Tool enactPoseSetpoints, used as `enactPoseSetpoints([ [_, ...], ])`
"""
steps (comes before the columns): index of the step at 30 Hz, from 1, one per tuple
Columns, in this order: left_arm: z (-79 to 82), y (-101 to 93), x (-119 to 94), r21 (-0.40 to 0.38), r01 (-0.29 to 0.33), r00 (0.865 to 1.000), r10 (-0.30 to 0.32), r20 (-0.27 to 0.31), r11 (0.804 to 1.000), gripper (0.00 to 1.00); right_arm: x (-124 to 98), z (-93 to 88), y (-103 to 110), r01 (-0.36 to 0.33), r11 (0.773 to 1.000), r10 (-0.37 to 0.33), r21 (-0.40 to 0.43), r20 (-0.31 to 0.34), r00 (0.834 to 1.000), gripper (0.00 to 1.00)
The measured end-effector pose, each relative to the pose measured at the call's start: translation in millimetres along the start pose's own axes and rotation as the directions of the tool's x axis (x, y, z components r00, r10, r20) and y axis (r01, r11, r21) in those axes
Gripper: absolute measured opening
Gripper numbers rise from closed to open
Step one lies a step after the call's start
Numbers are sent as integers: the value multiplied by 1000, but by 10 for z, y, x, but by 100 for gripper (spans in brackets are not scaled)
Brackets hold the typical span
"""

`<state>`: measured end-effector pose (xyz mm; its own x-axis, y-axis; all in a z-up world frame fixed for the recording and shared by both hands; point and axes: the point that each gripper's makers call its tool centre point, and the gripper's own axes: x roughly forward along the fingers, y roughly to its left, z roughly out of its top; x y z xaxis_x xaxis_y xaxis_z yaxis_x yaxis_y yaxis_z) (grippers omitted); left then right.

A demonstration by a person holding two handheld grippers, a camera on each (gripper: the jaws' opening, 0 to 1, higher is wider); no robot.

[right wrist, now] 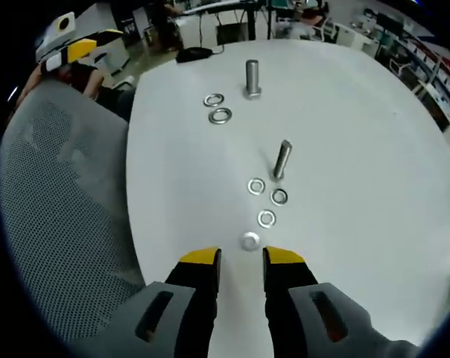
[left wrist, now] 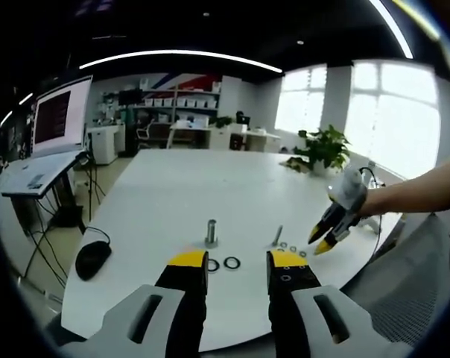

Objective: Place the washer onto the threaded stud by aligning its center hole with the stud, sliding it down to the base, and recovering from edge contact or off-axis alignment until the washer reaches the visible bottom stop.

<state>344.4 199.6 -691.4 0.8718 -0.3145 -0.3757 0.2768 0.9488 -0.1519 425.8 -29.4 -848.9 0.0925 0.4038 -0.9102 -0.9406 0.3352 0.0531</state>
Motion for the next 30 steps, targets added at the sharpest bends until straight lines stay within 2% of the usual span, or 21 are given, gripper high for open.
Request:
enactPoseSetpoints([
  [7,11,-5,1,1,2,1000,-2,5,1000,29,96,-4,-65,19,1000,-19,12,-22,1000,25],
  [14,8,-12,11,-1,7,1000,-7,-2,1000,28,126,19,-114,28,999,-27,41,-9,1000,23],
  [21,8,-18,15,-2,10,1000,-10,-6,1000,28,187,-41,-71,28,1000,-27,6,-37,999,21],
  [22,8,-19,14,-2,9,1000,-9,-7,1000,28,184,-32,-88,39,999,-40,-20,-27,999,21],
  [30,12,-16,12,-4,8,1000,-9,-6,1000,28,185,-26,-111,60,998,-60,-15,-29,998,16],
])
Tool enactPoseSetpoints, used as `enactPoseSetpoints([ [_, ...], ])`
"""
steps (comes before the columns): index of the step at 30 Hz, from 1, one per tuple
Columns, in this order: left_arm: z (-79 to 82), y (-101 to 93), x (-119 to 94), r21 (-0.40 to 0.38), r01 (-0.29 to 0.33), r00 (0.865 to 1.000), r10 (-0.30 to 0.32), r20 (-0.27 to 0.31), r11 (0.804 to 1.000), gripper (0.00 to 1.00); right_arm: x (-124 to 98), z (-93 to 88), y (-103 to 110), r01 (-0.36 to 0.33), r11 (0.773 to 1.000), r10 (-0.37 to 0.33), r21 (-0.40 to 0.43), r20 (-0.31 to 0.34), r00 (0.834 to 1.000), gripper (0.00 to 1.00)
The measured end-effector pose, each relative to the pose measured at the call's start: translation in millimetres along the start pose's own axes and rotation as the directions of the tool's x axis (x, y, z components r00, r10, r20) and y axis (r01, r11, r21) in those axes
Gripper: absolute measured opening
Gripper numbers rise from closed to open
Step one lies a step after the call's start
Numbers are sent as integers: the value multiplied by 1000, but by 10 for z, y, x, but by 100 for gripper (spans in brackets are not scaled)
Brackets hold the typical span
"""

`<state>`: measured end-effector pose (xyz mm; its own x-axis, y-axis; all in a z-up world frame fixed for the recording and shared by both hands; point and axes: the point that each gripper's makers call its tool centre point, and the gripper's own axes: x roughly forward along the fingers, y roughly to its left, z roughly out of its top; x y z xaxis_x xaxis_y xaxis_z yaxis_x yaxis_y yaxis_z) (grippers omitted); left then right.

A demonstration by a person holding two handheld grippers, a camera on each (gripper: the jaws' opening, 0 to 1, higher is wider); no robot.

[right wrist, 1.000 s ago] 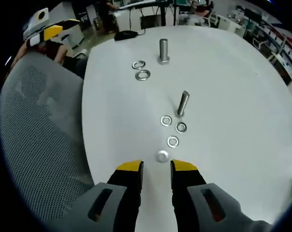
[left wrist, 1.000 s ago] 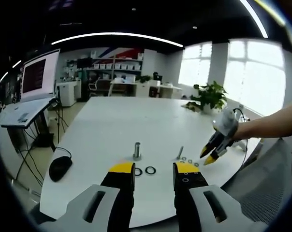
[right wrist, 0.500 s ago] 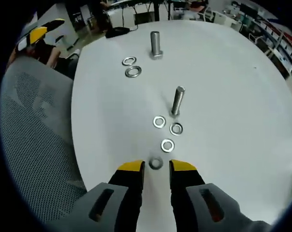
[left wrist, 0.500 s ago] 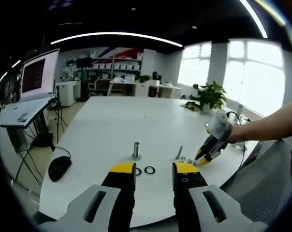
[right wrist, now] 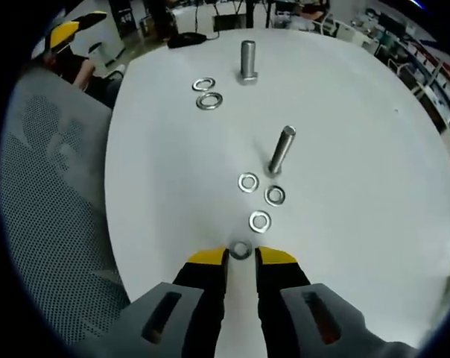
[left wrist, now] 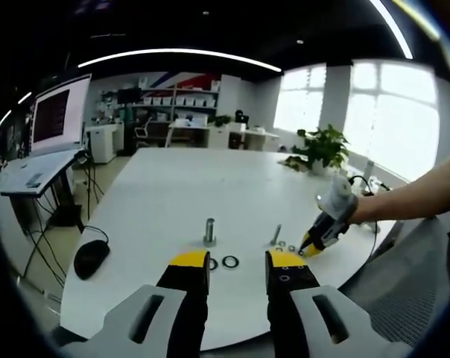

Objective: Place the washer onto the threaded stud by aligning its center hole with the stud, sliding it down to the base, and recovering from edge contact or off-axis alignment until the washer reaches the visible bottom stop.

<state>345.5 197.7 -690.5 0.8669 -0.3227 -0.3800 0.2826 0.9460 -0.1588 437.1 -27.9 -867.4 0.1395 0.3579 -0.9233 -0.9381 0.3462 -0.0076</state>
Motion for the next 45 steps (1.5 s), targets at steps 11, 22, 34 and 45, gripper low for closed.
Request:
enactPoseSetpoints([
  [11,-12,-4,-3,2,0,1000,0,-7,1000,28,-41,44,8,7,1000,-7,-3,20,1000,15],
  [22,-28,-3,-3,4,2,1000,-2,-14,1000,27,-187,235,-41,17,1000,-16,-11,74,997,15],
  [34,-43,-7,1,7,7,1000,-7,-21,1000,27,-285,397,-128,57,998,-55,-5,133,990,15],
  [45,-56,-11,4,8,9,1000,-8,-28,1000,27,-358,554,-131,55,998,-50,-29,156,986,15],
])
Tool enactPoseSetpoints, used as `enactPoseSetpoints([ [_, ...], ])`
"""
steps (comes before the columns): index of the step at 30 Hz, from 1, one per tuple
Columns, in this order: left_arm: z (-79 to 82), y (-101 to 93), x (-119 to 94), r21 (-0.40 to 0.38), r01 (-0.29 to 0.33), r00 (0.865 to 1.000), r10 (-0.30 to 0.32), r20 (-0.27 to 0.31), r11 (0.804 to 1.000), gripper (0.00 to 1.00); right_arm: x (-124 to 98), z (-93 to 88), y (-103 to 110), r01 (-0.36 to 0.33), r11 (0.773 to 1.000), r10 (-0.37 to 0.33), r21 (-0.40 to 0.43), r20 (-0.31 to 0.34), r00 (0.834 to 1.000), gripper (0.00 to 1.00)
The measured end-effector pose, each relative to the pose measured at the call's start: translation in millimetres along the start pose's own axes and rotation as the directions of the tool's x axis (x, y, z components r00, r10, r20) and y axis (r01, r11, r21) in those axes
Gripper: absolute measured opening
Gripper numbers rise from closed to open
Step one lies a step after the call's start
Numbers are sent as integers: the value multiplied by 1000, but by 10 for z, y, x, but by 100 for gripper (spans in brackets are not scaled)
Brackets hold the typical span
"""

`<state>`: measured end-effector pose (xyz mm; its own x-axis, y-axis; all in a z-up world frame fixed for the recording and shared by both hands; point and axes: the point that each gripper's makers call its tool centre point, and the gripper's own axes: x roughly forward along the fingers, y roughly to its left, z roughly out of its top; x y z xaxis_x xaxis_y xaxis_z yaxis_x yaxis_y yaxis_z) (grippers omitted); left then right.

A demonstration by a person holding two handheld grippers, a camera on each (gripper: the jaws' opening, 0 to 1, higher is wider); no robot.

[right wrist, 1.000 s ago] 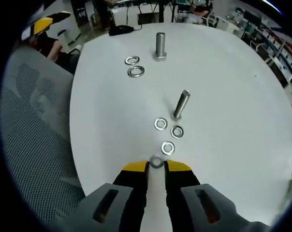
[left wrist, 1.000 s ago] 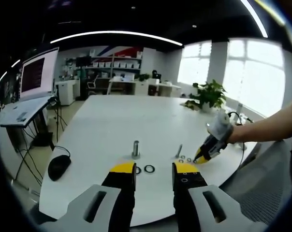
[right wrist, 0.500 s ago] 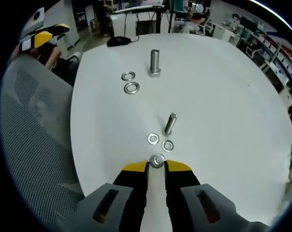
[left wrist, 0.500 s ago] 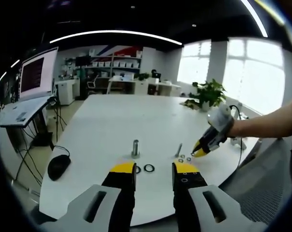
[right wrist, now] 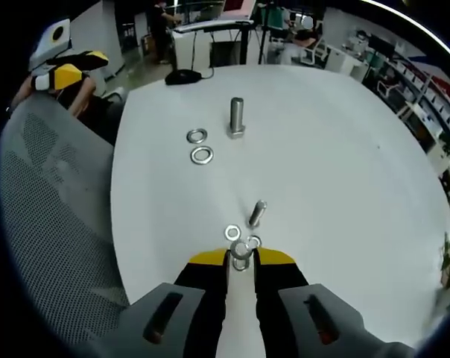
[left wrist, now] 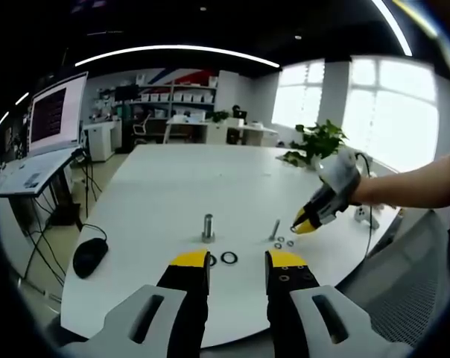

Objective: Place the washer onto the threaded stud by aligning its center hole with the stud, sliding it down to the base, and recovering from edge contact or off-axis alignment until the washer reaches the visible bottom stop.

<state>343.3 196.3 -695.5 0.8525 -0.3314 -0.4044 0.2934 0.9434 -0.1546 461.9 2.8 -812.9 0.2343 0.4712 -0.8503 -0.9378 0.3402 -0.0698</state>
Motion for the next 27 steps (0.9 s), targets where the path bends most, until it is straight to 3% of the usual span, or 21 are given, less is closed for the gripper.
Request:
enactPoseSetpoints([
  [10,-1,1,-2,-2,-2,1000,2,0,1000,27,-10,189,-69,7,999,-7,-40,6,1000,15],
  [15,0,-2,-2,-2,-1,1000,1,-1,1000,27,10,287,-120,20,1000,-19,-21,26,999,15],
  [27,-2,-5,1,-3,1,1000,-1,-4,1000,27,77,365,-166,37,999,-36,-11,37,999,15],
])
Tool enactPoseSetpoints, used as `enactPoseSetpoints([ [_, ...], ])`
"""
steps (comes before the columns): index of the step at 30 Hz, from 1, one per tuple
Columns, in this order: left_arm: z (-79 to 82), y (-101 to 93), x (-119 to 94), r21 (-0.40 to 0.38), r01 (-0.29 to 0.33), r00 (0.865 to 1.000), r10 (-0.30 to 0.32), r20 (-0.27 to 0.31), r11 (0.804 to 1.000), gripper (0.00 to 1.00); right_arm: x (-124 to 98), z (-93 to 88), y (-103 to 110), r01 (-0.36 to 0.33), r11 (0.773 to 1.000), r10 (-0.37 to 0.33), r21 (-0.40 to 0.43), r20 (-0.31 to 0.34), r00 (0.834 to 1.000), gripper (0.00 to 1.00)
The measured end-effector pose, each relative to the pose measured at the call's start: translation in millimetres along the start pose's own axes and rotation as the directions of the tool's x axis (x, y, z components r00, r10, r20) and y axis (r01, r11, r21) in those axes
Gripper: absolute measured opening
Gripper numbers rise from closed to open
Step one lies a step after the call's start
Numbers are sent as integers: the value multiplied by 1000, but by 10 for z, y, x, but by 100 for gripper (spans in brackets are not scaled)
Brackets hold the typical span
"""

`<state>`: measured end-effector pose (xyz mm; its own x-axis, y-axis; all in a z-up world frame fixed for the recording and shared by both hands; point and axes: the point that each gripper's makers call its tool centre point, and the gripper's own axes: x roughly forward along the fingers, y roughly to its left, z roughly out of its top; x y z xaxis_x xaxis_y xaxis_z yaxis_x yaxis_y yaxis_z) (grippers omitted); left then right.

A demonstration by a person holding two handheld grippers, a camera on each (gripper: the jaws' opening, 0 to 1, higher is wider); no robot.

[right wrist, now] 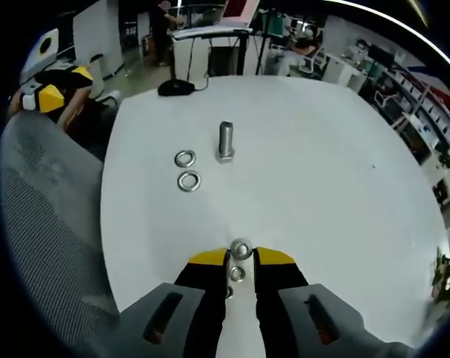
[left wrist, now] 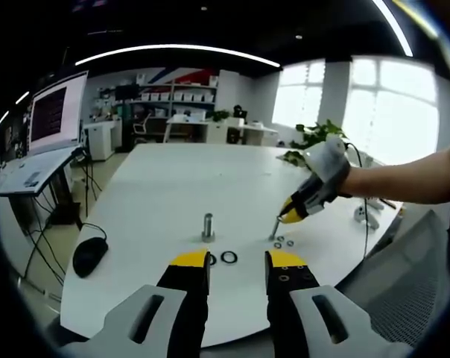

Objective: Place the washer onto the threaded stud by aligning its center hole with the stud, sliding it down to the base, and recovering from edge contact or off-axis alignment until the washer reaches the visible bottom stop.

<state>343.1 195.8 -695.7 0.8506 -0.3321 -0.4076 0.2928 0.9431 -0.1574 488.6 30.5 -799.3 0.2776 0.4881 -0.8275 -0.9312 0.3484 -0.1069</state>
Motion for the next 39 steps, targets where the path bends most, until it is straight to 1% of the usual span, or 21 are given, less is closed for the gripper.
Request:
enactPoseSetpoints([
  [5,-3,3,-1,-2,-1,1000,1,0,1000,27,36,-35,-23,5,1000,-5,12,-22,1000,15],
  [7,-4,3,-1,-3,-1,1000,1,0,1000,27,38,-28,-12,-1,1000,2,25,-17,1000,15],
  [12,-11,3,-3,-3,-1,1000,1,-3,1000,27,69,-47,0,-6,1000,6,15,-34,999,15],
  [17,-13,6,-2,-5,-1,1000,1,-4,1000,27,78,-18,-24,-5,1000,6,24,-26,1000,15],
  [26,-11,6,5,-4,-1,1000,1,-7,1000,27,39,-57,-25,-7,999,8,36,-22,1000,15],
  [27,-12,6,6,-4,-1,1000,1,-8,1000,27,36,-53,-25,-7,999,8,39,-20,1000,14],
  [28,-13,6,7,-4,0,1000,0,-9,1000,27,17,-41,-29,-5,999,6,40,-15,1000,10],
  [29,-14,7,7,-4,-1,1000,1,-9,1000,27,1,-39,-28,-10,1000,11,26,-13,1000,4],
  [31,-15,8,8,-5,-1,1000,1,-10,1000,27,8,-40,-28,-13,999,13,48,-7,1000,3],
  [34,-16,7,9,-4,-1,1000,1,-10,1000,27,30,-91,-8,-22,999,23,37,-30,999,3],
  [39,-19,7,11,-5,-2,1000,2,-11,1000,27,48,-76,20,-27,999,28,44,-25,999,3],
])
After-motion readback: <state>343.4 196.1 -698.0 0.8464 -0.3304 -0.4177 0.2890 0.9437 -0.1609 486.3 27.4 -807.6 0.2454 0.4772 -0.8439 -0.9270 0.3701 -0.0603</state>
